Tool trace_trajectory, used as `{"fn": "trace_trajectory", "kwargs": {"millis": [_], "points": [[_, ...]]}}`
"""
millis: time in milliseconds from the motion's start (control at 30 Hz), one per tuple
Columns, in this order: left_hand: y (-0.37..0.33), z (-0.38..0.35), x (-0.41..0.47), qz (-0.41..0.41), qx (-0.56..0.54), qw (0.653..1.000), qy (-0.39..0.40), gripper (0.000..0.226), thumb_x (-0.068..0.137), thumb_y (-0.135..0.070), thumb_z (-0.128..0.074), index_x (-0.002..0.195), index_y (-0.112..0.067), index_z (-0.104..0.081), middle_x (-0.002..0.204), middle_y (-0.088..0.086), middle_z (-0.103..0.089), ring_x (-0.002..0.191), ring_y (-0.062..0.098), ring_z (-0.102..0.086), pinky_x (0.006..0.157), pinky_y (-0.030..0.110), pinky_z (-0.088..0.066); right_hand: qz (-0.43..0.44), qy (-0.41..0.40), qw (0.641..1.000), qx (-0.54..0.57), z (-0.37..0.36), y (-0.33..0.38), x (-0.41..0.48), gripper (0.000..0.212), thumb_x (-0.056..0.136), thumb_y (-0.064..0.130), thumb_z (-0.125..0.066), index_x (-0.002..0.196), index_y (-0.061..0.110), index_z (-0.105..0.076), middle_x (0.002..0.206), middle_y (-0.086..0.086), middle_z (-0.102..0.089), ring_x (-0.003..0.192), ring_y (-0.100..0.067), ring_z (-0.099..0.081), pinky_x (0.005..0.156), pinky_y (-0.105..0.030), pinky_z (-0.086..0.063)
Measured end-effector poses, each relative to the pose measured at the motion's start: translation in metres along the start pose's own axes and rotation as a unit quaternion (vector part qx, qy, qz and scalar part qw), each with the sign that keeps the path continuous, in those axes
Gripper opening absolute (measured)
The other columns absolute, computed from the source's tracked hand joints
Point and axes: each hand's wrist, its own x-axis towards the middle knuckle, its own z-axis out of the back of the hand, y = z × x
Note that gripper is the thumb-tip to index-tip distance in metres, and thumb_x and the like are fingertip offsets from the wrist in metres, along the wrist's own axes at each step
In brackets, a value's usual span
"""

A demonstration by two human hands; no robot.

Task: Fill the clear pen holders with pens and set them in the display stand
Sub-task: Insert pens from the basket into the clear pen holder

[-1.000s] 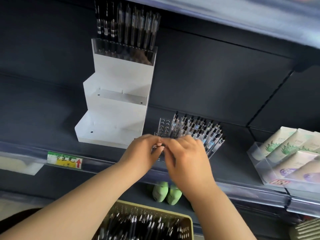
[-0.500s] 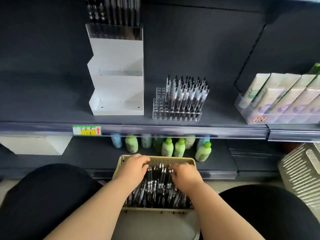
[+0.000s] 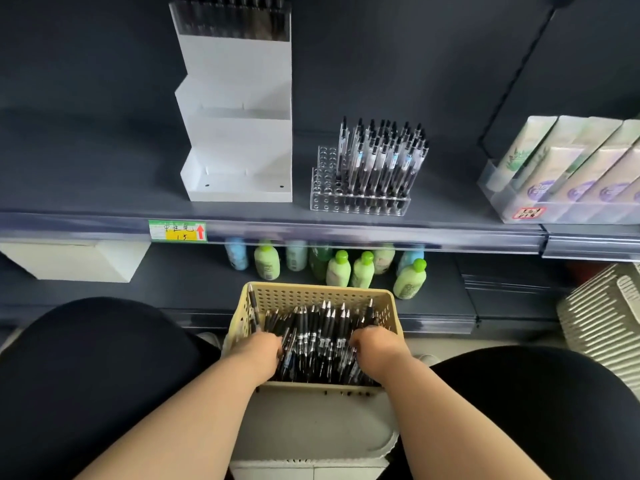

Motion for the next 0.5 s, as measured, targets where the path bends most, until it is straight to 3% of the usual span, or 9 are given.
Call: {"fn": "trace_trajectory", "kwargs": {"millis": [100, 200, 333, 500], "points": [[-0.001, -0.011, 0.011, 0.008, -0.008, 1.0, 0.014, 0.032, 0.093, -0.009, -0.046, 0.12, -0.021, -0.057, 0.126, 0.006, -0.055, 0.11, 0.023, -0.056, 0.095, 0.036, -0.041, 0.015, 0.015, 0.999, -0.026, -0.006, 0.002, 0.007, 0.044, 0.085, 0.002, -0.051, 0.121, 0.026, -0.058, 0.128, -0.002, -0.047, 0.111, -0.026, -0.053, 0.093, -0.037, -0.047], [-0.004, -0.013, 0.02, 0.006, -0.033, 0.999, 0.027, 0.024, 0.095, -0.022, -0.049, 0.117, -0.016, -0.058, 0.114, 0.005, -0.059, 0.101, 0.022, -0.058, 0.086, 0.032, -0.044, 0.03, 0.026, 0.997, -0.067, -0.009, 0.003, 0.012, 0.052, 0.08, -0.003, -0.052, 0.124, 0.024, -0.055, 0.128, -0.003, -0.039, 0.109, -0.027, -0.051, 0.092, -0.038, -0.046], [-0.01, -0.013, 0.03, 0.022, -0.045, 0.997, 0.054, 0.037, 0.094, -0.038, -0.05, 0.121, -0.012, -0.054, 0.121, 0.007, -0.056, 0.111, 0.024, -0.055, 0.095, 0.035, -0.041, 0.051, 0.009, 0.986, -0.158, -0.011, 0.009, 0.018, 0.047, 0.079, 0.001, -0.06, 0.122, 0.018, -0.053, 0.123, -0.008, -0.039, 0.106, -0.028, -0.047, 0.082, -0.038, -0.042], [-0.009, -0.018, 0.036, 0.049, -0.056, 0.996, 0.056, 0.044, 0.094, -0.036, -0.047, 0.129, -0.011, -0.047, 0.128, 0.01, -0.053, 0.108, 0.024, -0.056, 0.087, 0.031, -0.045, 0.072, -0.004, 0.967, -0.246, -0.017, 0.016, 0.024, 0.046, 0.084, 0.012, -0.06, 0.129, 0.017, -0.049, 0.13, -0.011, -0.038, 0.119, -0.029, -0.039, 0.096, -0.039, -0.036]]}}
